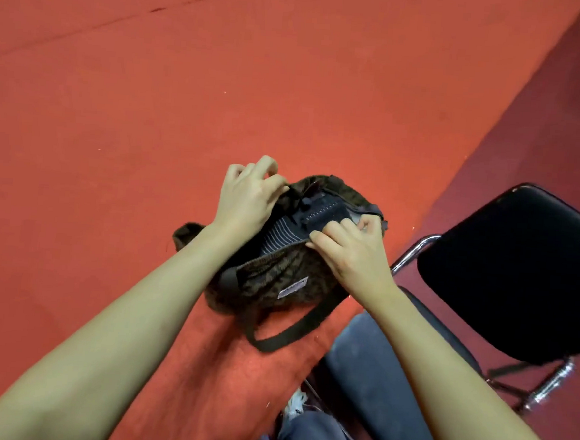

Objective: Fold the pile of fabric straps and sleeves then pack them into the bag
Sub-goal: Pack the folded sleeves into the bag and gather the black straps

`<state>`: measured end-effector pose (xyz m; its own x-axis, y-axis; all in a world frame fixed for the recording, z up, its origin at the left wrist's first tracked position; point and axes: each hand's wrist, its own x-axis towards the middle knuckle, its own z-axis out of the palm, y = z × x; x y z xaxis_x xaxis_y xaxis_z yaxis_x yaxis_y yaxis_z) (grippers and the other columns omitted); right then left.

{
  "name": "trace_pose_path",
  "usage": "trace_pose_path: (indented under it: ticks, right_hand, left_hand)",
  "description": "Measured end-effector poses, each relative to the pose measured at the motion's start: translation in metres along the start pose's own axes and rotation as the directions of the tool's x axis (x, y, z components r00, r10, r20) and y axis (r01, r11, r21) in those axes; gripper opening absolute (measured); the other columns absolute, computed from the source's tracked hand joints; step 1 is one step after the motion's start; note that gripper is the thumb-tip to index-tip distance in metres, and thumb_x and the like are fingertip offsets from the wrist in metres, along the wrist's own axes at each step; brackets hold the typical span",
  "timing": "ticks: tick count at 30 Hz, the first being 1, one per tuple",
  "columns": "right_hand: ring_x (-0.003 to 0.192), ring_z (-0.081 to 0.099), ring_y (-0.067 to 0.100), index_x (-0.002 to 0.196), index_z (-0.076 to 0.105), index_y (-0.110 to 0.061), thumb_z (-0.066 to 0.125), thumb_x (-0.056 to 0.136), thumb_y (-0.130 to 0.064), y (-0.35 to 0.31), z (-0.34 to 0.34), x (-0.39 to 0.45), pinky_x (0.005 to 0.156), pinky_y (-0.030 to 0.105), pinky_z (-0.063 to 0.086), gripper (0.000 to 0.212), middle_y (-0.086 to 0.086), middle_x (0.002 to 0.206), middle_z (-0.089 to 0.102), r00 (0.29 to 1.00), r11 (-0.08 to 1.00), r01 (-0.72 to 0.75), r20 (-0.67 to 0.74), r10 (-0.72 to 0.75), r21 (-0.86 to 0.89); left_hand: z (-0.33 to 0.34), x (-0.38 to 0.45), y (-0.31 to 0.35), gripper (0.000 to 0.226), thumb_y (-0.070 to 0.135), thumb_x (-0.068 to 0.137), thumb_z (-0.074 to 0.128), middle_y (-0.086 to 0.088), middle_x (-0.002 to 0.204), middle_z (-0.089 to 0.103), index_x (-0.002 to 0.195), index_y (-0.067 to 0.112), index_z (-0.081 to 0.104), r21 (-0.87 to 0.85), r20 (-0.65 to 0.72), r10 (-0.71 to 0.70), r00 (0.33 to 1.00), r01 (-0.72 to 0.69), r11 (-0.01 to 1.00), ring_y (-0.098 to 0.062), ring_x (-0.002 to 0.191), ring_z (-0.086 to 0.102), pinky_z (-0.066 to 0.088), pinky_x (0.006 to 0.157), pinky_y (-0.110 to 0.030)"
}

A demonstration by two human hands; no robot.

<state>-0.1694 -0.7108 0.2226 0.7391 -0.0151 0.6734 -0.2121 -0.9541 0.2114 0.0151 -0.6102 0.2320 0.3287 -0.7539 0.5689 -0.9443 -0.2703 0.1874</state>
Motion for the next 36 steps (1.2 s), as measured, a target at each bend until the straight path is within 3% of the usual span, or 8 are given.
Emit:
trace_pose_path:
  ticks: [13,18,21,25,29,36]
  right_hand:
    - [0.056,0.042,0.018,0.074,0.062,-0.016,0.040,0.104,-0.033,0.045,-0.060,-0.112,0.062,0.034,0.032,0.041,-0.001,0.063,0.043,0.969,0.956,-0.245,-0.006,0.248,-0.164]
    - [0.056,0.042,0.018,0.075,0.064,-0.016,0.042,0.103,-0.033,0.097,-0.082,-0.164,0.065,0.033,0.028,0.039,-0.002,0.063,0.044,0.943,0.921,-0.321,0.017,0.332,-0.220]
    - [0.057,0.042,0.018,0.076,0.064,-0.016,0.044,0.102,-0.032,0.130,-0.091,-0.196,0.065,0.033,0.029,0.037,-0.002,0.064,0.045,0.927,0.905,-0.353,0.041,0.372,-0.238]
    - [0.055,0.044,0.019,0.076,0.065,-0.016,0.041,0.103,-0.032,0.164,-0.099,-0.236,0.062,0.033,0.030,0.039,-0.002,0.064,0.047,0.897,0.869,-0.409,0.054,0.440,-0.279]
    - [0.054,0.043,0.018,0.076,0.064,-0.016,0.040,0.103,-0.032,0.188,-0.101,-0.271,0.061,0.033,0.033,0.040,-0.002,0.065,0.047,0.863,0.839,-0.463,0.068,0.500,-0.286]
    - [0.054,0.045,0.017,0.075,0.062,-0.019,0.032,0.103,-0.035,0.198,-0.069,-0.327,0.064,0.033,0.027,0.045,-0.005,0.064,0.049,0.771,0.801,-0.563,0.220,0.598,-0.206]
  left_hand:
    - [0.057,0.028,0.142,0.034,0.033,0.091,0.044,-0.003,0.096,0.063,0.082,0.015,0.072,-0.270,0.153,0.362,0.920,-0.314,0.910,-0.025,0.070,0.056,0.024,0.072,-0.032]
    - [0.104,0.049,0.220,0.036,0.034,0.089,0.044,-0.006,0.111,0.061,0.083,0.013,0.073,-0.388,0.192,0.438,0.878,-0.342,0.856,-0.024,0.080,0.058,0.032,0.077,-0.035]
    - [0.137,0.063,0.265,0.035,0.033,0.090,0.047,-0.005,0.111,0.061,0.084,0.011,0.073,-0.452,0.197,0.464,0.864,-0.340,0.825,-0.022,0.077,0.060,0.036,0.075,-0.034]
    - [0.179,0.073,0.313,0.015,0.017,0.088,0.063,-0.009,0.109,0.061,0.082,0.007,0.073,-0.507,0.212,0.500,0.840,-0.343,0.791,-0.026,0.066,0.058,0.035,0.069,-0.033]
    - [0.214,0.078,0.348,0.011,0.014,0.088,0.066,-0.010,0.112,0.059,0.083,0.007,0.073,-0.535,0.273,0.542,0.795,-0.343,0.772,-0.026,0.060,0.055,0.032,0.072,-0.032]
    - [0.276,0.053,0.373,0.019,0.018,0.089,0.062,-0.008,0.115,0.058,0.079,0.006,0.073,-0.555,0.397,0.543,0.740,-0.278,0.784,-0.027,0.046,0.049,0.041,0.053,-0.032]
